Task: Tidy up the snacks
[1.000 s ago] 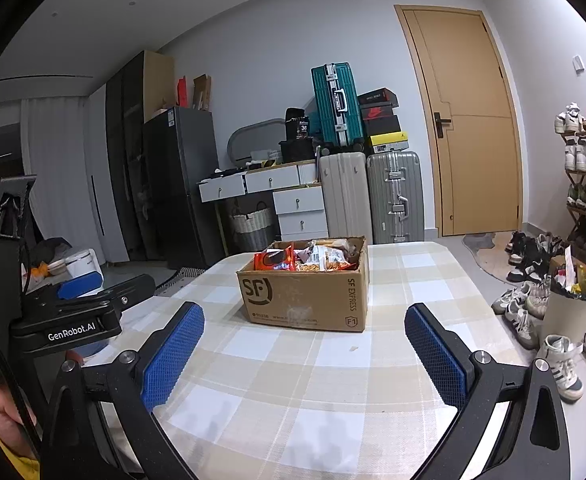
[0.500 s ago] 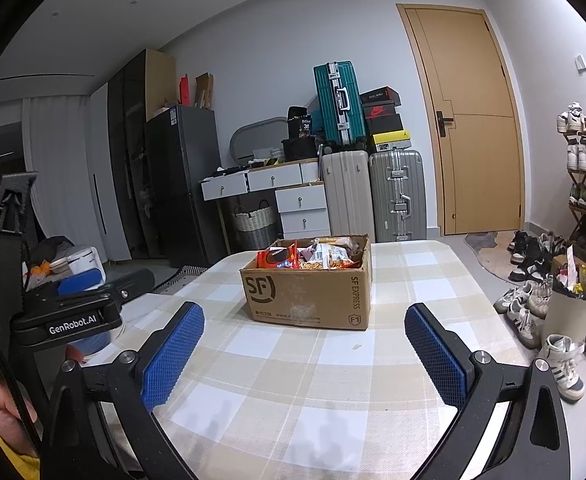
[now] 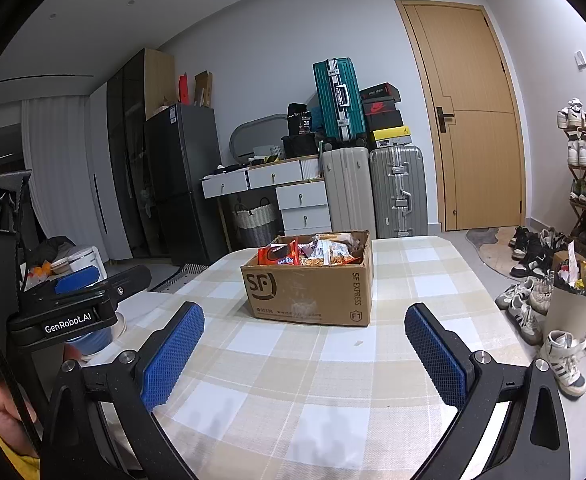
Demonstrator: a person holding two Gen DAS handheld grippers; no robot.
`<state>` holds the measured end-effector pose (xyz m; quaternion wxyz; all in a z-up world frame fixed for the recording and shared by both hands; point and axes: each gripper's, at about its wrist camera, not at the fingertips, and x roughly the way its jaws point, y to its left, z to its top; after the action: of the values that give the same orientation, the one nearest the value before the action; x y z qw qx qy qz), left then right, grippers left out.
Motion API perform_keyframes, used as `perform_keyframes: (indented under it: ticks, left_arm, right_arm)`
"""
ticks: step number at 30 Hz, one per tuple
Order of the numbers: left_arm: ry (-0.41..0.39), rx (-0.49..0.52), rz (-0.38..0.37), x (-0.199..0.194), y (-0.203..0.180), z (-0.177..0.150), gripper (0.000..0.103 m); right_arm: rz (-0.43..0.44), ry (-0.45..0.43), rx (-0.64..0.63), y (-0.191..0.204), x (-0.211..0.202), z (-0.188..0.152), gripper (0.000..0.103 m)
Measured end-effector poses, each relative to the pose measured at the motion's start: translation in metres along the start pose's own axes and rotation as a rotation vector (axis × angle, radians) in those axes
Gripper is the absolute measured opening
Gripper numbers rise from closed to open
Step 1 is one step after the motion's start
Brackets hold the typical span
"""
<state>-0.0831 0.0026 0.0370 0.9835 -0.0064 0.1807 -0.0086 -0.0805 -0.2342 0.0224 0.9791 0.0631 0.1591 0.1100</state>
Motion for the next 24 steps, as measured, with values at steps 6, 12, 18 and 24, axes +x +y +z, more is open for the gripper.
perform_keyframes:
  ticks: [6, 12, 18, 24]
  left_arm:
    - [0.002, 0.002, 0.0, 0.0015, -0.0012, -0.0007, 0.102]
    - [0.013, 0.003, -0.01, 0.0023, -0.0007, -0.0035, 0.102]
    - [0.005, 0.009, -0.004, 0.0022, 0.0001, -0.0044, 0.102]
    - [0.004, 0.014, -0.018, 0.0028, -0.0006, -0.0054, 0.102]
  right_arm:
    - [0.0, 0.001, 0.0, 0.0003, 0.0, -0.0001, 0.102]
    - [0.001, 0.001, 0.001, 0.0003, 0.0004, -0.0005, 0.102]
    - [0.001, 0.006, 0.004, 0.002, 0.0021, -0.0039, 0.102]
    - [0.0, 0.007, 0.004, 0.0019, 0.002, -0.0038, 0.102]
